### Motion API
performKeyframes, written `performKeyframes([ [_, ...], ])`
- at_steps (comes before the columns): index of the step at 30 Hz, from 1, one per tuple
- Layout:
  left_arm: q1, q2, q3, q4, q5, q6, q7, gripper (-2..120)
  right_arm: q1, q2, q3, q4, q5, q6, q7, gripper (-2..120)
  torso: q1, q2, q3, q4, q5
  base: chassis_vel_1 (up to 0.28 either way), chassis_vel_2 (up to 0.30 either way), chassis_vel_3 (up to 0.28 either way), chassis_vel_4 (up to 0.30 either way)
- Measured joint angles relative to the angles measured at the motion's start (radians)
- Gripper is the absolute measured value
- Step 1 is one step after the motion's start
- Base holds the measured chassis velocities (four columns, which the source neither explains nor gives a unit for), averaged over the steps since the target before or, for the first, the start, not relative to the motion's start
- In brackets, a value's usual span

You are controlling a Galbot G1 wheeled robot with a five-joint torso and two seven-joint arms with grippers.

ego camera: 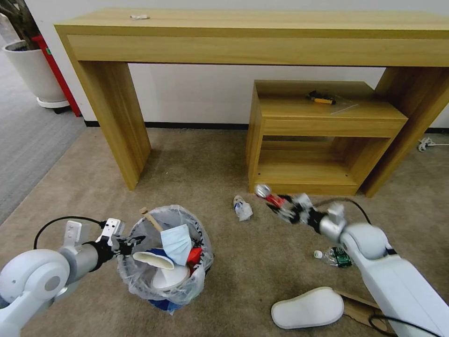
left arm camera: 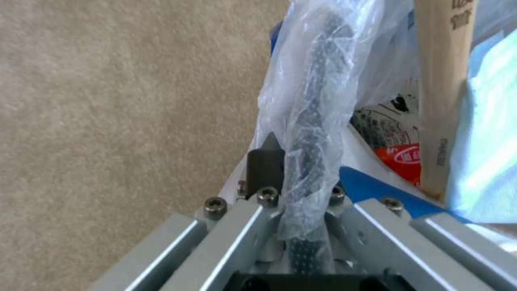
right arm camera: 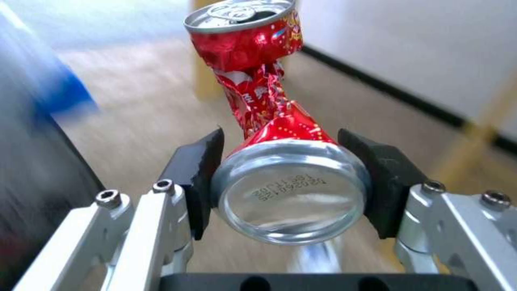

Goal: Pick up the trash bin and place the garbage on the floor into it.

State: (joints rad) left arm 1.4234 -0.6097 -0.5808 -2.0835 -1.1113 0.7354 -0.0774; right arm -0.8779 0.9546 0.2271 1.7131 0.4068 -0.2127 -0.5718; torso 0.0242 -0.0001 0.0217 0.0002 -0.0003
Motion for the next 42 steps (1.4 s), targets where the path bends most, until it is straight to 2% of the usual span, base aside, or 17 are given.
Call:
performKeyframes([
  [5, -0.152, 0.009, 0.115, 0.050, -0.035, 0.000, -0.024, 0, 0.187, 0.008, -0.161, 0.046, 0.030, -0.040, -0.016, 52, 0.000, 0.000, 0.000, 0.0000, -0.0003, 0.000, 0.000, 0.000, 0.000],
  [7, -0.178, 0.009, 0.133, 0.060, -0.038, 0.000, -0.026, 0, 0.209, 0.010, -0.183, 0.046, 0.033, -0.042, -0.017, 52, 0.000, 0.000, 0.000, -0.0001, -0.0005, 0.000, 0.000, 0.000, 0.000],
  [8, -0.260, 0.005, 0.193, 0.086, -0.050, 0.000, -0.038, 0, 0.271, 0.017, -0.251, 0.042, 0.037, -0.050, -0.028, 52, 0.000, 0.000, 0.000, -0.0002, 0.0001, 0.000, 0.000, 0.000, 0.000],
  [11, -0.339, -0.004, 0.259, 0.115, -0.064, 0.000, -0.044, 0, 0.331, 0.021, -0.345, 0.044, 0.037, -0.059, -0.042, 52, 0.000, 0.000, 0.000, -0.0003, -0.0001, 0.000, 0.000, 0.000, 0.000],
  [19, -0.441, -0.018, 0.369, 0.159, -0.071, 0.000, -0.041, 0, 0.395, 0.031, -0.476, 0.051, 0.023, -0.089, -0.056, 52, 0.000, 0.000, 0.000, -0.0003, -0.0002, 0.000, 0.000, 0.000, 0.000],
  [26, -0.457, -0.019, 0.383, 0.170, -0.074, 0.000, -0.037, 0, 0.393, 0.018, -0.494, 0.081, -0.005, -0.106, -0.064, 52, 0.000, 0.000, 0.000, -0.0003, 0.0000, 0.000, 0.000, 0.000, 0.000],
  [27, -0.458, -0.019, 0.383, 0.171, -0.075, 0.000, -0.035, 0, 0.388, 0.014, -0.494, 0.090, -0.005, -0.110, -0.061, 59, 0.000, 0.000, 0.000, -0.0003, 0.0000, 0.000, 0.000, 0.000, 0.000],
  [29, -0.458, -0.019, 0.383, 0.172, -0.075, 0.000, -0.035, 0, 0.383, 0.011, -0.493, 0.096, -0.003, -0.113, -0.058, 63, 0.000, 0.000, 0.000, -0.0003, -0.0001, 0.000, 0.000, 0.000, 0.000],
  [31, -0.458, -0.017, 0.382, 0.172, -0.077, 0.000, -0.034, 0, 0.375, 0.007, -0.489, 0.099, -0.003, -0.114, -0.054, 73, 0.000, 0.000, 0.000, -0.0003, -0.0001, 0.000, 0.000, 0.000, 0.000],
  [32, -0.458, -0.017, 0.382, 0.172, -0.077, 0.000, -0.034, 0, 0.375, 0.007, -0.489, 0.099, -0.003, -0.114, -0.054, 73, 0.000, 0.000, 0.000, -0.0003, -0.0001, 0.000, 0.000, 0.000, 0.000],
  [35, -0.455, -0.012, 0.373, 0.166, -0.084, 0.000, -0.036, 0, 0.362, 0.003, -0.484, 0.103, 0.002, -0.113, -0.043, 88, 0.000, 0.000, 0.000, -0.0003, 0.0000, 0.000, 0.000, 0.000, 0.000],
  [36, -0.455, -0.012, 0.373, 0.166, -0.084, 0.000, -0.036, 0, 0.362, 0.003, -0.484, 0.103, 0.002, -0.113, -0.043, 88, 0.000, 0.000, 0.000, -0.0003, 0.0000, 0.000, 0.000, 0.000, 0.000],
  [38, -0.446, -0.009, 0.360, 0.159, -0.088, 0.000, -0.037, 0, 0.353, 0.003, -0.470, 0.103, 0.011, -0.112, -0.028, 96, 0.000, 0.000, 0.000, -0.0003, 0.0000, 0.000, 0.000, 0.000, 0.000],
  [42, -0.402, 0.004, 0.312, 0.144, -0.089, 0.000, -0.037, 0, 0.330, 0.006, -0.427, 0.081, 0.033, -0.111, 0.052, 100, 0.000, 0.000, 0.000, -0.0003, 0.0000, 0.000, 0.000, 0.000, 0.000],
])
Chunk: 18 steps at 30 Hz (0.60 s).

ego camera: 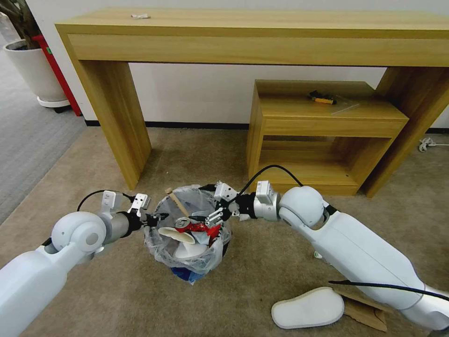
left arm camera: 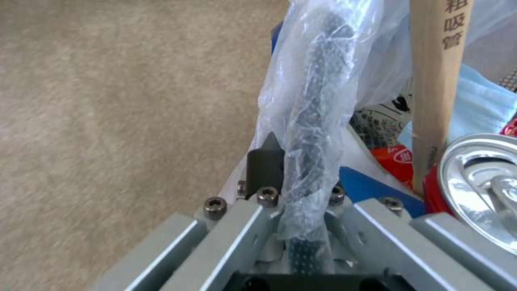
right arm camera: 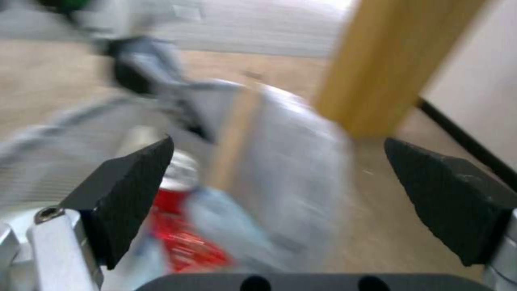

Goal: Pick up the trash bin and place the garbage on the floor into it.

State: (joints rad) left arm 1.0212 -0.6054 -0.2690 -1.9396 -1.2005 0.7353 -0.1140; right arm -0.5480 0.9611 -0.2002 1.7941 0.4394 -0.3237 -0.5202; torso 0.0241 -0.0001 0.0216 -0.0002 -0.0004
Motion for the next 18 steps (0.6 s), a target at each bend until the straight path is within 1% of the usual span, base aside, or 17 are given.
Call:
performKeyframes([
  [2, 0.053, 0.014, -0.055, -0.010, 0.014, 0.000, 0.017, 0, -0.020, 0.000, 0.038, -0.041, 0.011, 0.001, 0.055, 100, 0.000, 0.000, 0.000, 0.0000, 0.0000, 0.000, 0.000, 0.000, 0.000],
  [3, 0.053, 0.014, -0.055, -0.010, 0.014, 0.000, 0.017, 0, -0.020, 0.000, 0.038, -0.041, 0.011, 0.001, 0.055, 100, 0.000, 0.000, 0.000, 0.0000, 0.0000, 0.000, 0.000, 0.000, 0.000],
  [4, 0.076, 0.020, -0.078, -0.014, 0.024, 0.000, 0.028, 0, -0.026, 0.000, 0.049, -0.059, 0.018, 0.004, 0.072, 100, 0.000, 0.000, 0.000, 0.0001, -0.0001, 0.000, 0.000, 0.000, 0.000],
  [6, 0.149, 0.041, -0.144, -0.029, 0.047, 0.000, 0.052, 0, -0.049, -0.004, 0.079, -0.131, 0.045, 0.015, 0.132, 100, 0.000, 0.000, 0.000, 0.0003, -0.0001, 0.000, 0.000, 0.000, 0.000],
  [7, 0.149, 0.041, -0.144, -0.029, 0.047, 0.000, 0.052, 0, -0.049, -0.004, 0.079, -0.131, 0.045, 0.015, 0.132, 100, 0.000, 0.000, 0.000, 0.0003, -0.0001, 0.000, 0.000, 0.000, 0.000],
  [10, 0.210, 0.060, -0.202, -0.039, 0.059, 0.000, 0.068, 0, -0.084, -0.004, 0.112, -0.227, 0.061, 0.034, 0.205, 100, 0.000, 0.000, 0.000, 0.0002, 0.0002, 0.000, 0.000, 0.000, 0.000],
  [11, 0.210, 0.060, -0.202, -0.039, 0.059, 0.000, 0.068, 0, -0.084, -0.004, 0.112, -0.227, 0.061, 0.034, 0.205, 100, 0.000, 0.000, 0.000, 0.0002, 0.0002, 0.000, 0.000, 0.000, 0.000],
  [13, 0.230, 0.060, -0.227, -0.040, 0.065, 0.000, 0.075, 0, -0.111, 0.007, 0.128, -0.312, 0.052, 0.057, 0.251, 100, 0.000, 0.000, 0.000, -0.0001, 0.0000, 0.000, 0.000, 0.000, 0.000],
  [14, 0.237, 0.058, -0.233, -0.041, 0.066, 0.000, 0.075, 0, -0.118, 0.014, 0.133, -0.348, 0.047, 0.069, 0.257, 100, 0.000, 0.000, 0.000, -0.0005, 0.0001, 0.000, 0.000, 0.000, 0.000],
  [15, 0.237, 0.058, -0.233, -0.041, 0.066, 0.000, 0.075, 0, -0.118, 0.014, 0.133, -0.348, 0.047, 0.069, 0.257, 100, 0.000, 0.000, 0.000, -0.0005, 0.0001, 0.000, 0.000, 0.000, 0.000],
  [17, 0.267, 0.053, -0.252, -0.052, 0.067, 0.000, 0.074, 0, -0.127, 0.046, 0.144, -0.468, 0.043, 0.098, 0.250, 100, 0.000, 0.000, 0.000, 0.0000, -0.0002, 0.000, 0.000, 0.000, 0.000],
  [18, 0.267, 0.053, -0.252, -0.052, 0.067, 0.000, 0.074, 0, -0.127, 0.046, 0.144, -0.468, 0.043, 0.098, 0.250, 100, 0.000, 0.000, 0.000, 0.0000, -0.0002, 0.000, 0.000, 0.000, 0.000],
])
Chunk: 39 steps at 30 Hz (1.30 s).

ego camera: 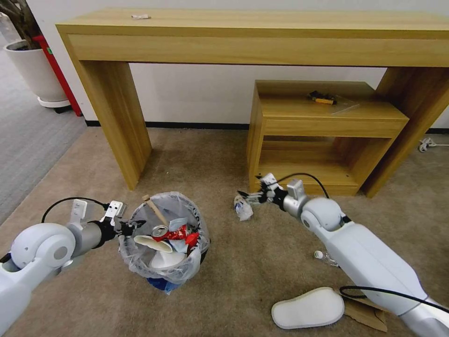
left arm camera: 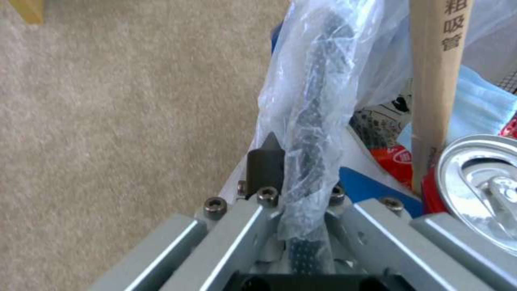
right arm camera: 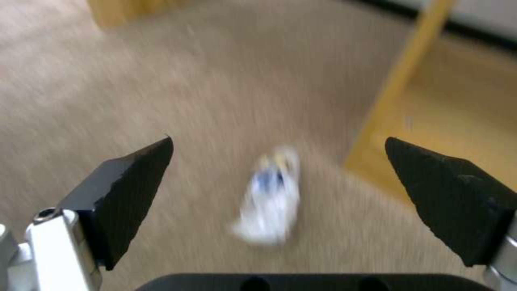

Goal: Pick up the trash bin and place the garbage on the floor into it.

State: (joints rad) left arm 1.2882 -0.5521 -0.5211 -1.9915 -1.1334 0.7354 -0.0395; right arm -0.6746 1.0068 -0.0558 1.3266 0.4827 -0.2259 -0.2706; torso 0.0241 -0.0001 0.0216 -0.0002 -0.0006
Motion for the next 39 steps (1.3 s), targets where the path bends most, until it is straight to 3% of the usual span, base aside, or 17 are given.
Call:
performKeyframes([
  [3, 0.023, -0.002, -0.017, -0.008, 0.000, 0.000, -0.001, 0, 0.015, 0.061, 0.007, -0.194, 0.005, 0.058, -0.053, 100, 0.000, 0.000, 0.000, 0.0000, 0.0004, 0.000, 0.000, 0.000, 0.000],
  [4, 0.023, -0.002, -0.017, -0.008, 0.000, 0.000, -0.001, 0, 0.015, 0.061, 0.007, -0.194, 0.005, 0.058, -0.053, 100, 0.000, 0.000, 0.000, 0.0000, 0.0004, 0.000, 0.000, 0.000, 0.000],
  [6, 0.025, -0.003, -0.017, -0.012, 0.000, 0.000, -0.002, 0, 0.044, 0.129, 0.008, -0.336, 0.009, 0.097, -0.095, 100, 0.000, 0.000, 0.000, -0.0002, 0.0001, 0.000, 0.000, 0.000, 0.000],
  [8, 0.025, -0.004, -0.017, -0.013, 0.000, 0.000, -0.003, 0, 0.054, 0.149, 0.007, -0.373, 0.009, 0.110, -0.109, 100, 0.000, 0.000, 0.000, 0.0000, 0.0005, 0.000, 0.000, 0.000, 0.000],
  [11, 0.009, -0.009, 0.003, -0.019, -0.004, 0.000, -0.011, 0, 0.108, 0.233, -0.003, -0.538, 0.013, 0.168, -0.175, 100, 0.000, 0.000, 0.000, 0.0005, -0.0001, 0.000, 0.000, 0.000, 0.000],
  [14, -0.005, -0.009, 0.021, -0.024, -0.008, 0.000, -0.016, 0, 0.141, 0.275, -0.009, -0.622, 0.019, 0.166, -0.164, 100, 0.000, 0.000, 0.000, 0.0001, -0.0003, 0.000, 0.000, 0.000, 0.000],
  [19, -0.007, -0.003, 0.031, -0.036, -0.014, 0.000, -0.017, 0, 0.175, 0.314, -0.008, -0.688, 0.027, 0.125, -0.073, 100, 0.000, 0.000, 0.000, 0.0002, 0.0000, 0.000, 0.000, 0.000, 0.000],
  [30, -0.023, 0.001, 0.047, -0.042, -0.017, 0.000, -0.017, 0, 0.247, 0.369, -0.008, -0.865, 0.062, 0.116, -0.084, 99, 0.000, 0.000, 0.000, 0.0002, 0.0001, 0.000, 0.000, 0.000, 0.000],
  [36, -0.024, 0.001, 0.047, -0.042, -0.017, 0.000, -0.015, 0, 0.257, 0.378, -0.010, -0.891, 0.063, 0.129, -0.098, 84, 0.000, 0.000, 0.000, 0.0000, 0.0001, 0.000, 0.000, 0.000, 0.000],
  [39, -0.026, -0.003, 0.048, -0.041, -0.016, 0.000, -0.014, 0, 0.265, 0.387, -0.011, -0.915, 0.065, 0.134, -0.106, 69, 0.000, 0.000, 0.000, 0.0000, 0.0002, 0.000, 0.000, 0.000, 0.000],
])
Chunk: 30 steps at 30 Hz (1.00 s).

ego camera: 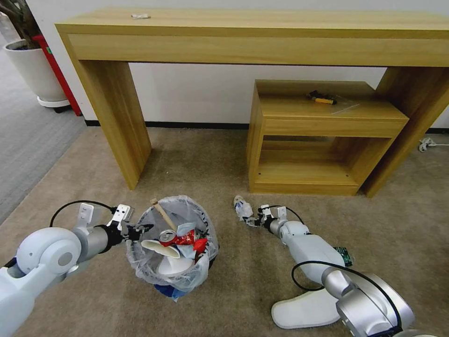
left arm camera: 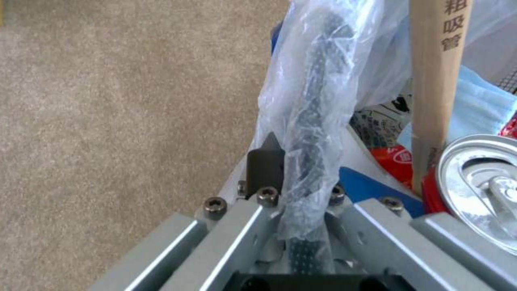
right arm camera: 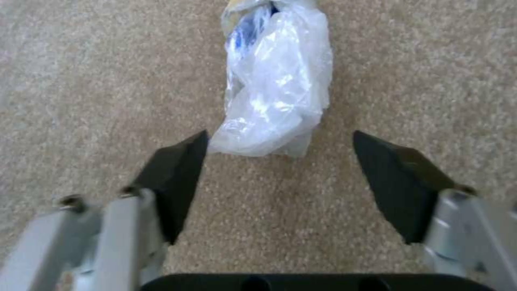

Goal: Pick up the trash bin and place the garbage on the floor into it.

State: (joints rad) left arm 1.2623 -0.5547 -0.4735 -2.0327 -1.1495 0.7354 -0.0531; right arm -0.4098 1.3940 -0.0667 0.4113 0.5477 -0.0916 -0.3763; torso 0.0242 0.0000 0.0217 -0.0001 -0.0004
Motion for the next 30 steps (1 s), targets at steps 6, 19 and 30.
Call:
performKeyframes([
  [6, -0.006, -0.003, 0.002, 0.001, 0.001, 0.000, 0.002, 0, 0.014, 0.009, -0.001, -0.029, 0.007, 0.014, -0.018, 49, 0.000, 0.000, 0.000, 0.0000, 0.0000, 0.000, 0.000, 0.000, 0.000],
  [19, -0.002, -0.020, 0.000, -0.001, 0.014, 0.000, 0.008, 0, 0.019, 0.013, -0.002, -0.055, 0.018, 0.063, -0.036, 0, 0.000, 0.000, 0.000, 0.0001, 0.0000, 0.000, 0.000, 0.000, 0.000],
  [30, 0.003, -0.026, -0.004, -0.006, 0.016, 0.000, 0.011, 0, -0.003, 0.001, -0.002, -0.024, 0.016, 0.080, -0.039, 0, 0.000, 0.000, 0.000, 0.0001, 0.0000, 0.000, 0.000, 0.000, 0.000],
])
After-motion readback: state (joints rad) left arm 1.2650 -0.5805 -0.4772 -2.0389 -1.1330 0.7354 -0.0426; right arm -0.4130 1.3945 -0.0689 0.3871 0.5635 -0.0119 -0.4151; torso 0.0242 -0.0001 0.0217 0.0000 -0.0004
